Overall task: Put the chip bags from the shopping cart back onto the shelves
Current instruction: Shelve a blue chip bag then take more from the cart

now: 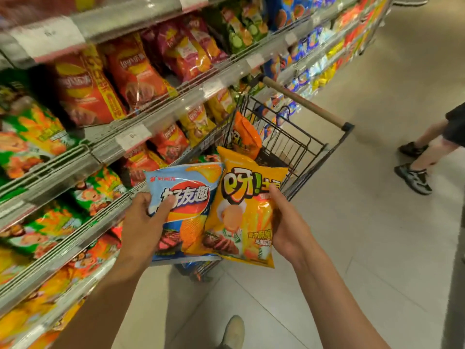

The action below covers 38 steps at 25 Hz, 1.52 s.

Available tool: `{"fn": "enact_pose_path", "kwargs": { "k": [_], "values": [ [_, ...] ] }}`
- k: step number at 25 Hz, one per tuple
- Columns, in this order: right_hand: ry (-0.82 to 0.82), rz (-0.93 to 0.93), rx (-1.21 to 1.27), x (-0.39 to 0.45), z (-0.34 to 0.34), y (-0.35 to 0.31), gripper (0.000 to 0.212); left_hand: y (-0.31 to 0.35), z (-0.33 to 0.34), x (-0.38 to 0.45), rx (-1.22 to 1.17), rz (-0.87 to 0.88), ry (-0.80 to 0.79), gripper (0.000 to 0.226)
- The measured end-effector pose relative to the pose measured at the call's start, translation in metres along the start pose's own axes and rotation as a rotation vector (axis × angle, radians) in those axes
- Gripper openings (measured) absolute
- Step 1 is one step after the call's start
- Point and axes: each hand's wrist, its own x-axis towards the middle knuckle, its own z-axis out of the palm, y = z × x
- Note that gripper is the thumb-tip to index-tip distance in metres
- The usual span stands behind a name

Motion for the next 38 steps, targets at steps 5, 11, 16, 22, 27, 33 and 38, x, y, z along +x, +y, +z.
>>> {"fn": "enact_pose_path", "kwargs": {
  "k": [5,11,16,22,27,33,38],
  "values": [
    [-0.141,-0.009,-0.139,-0.013,0.045,0.033,0.065,0.006,-0.071,-0.027,-0.054,-0.010,0.107,0.034],
    [-0.219,-0.087,-0.321,-0.055,0.142,0.101,0.079,-0.003,-0.197,-0.084,-0.131,0.009,0.252,0.035],
    [-0.318,-0.204,-0.445,-0.114,0.235,0.154,0.067,-0.002,-0.310,-0.137,-0.118,0.147,0.436,0.024],
    [-0.468,-0.310,-0.507,-0.167,0.339,0.184,0.067,0.020,-0.427,-0.181,-0.037,0.303,0.575,0.025],
    [-0.522,-0.418,-0.602,-0.189,0.398,0.199,0.076,0.037,-0.488,-0.204,-0.079,0.391,0.621,0.029],
    [-0.618,-0.434,-0.647,-0.186,0.440,0.215,0.104,0.034,-0.537,-0.230,-0.035,0.399,0.769,0.049],
    [-0.639,-0.503,-0.562,-0.172,0.484,0.161,0.071,0.052,-0.593,-0.244,0.045,0.469,0.997,0.042]
  ]
}}
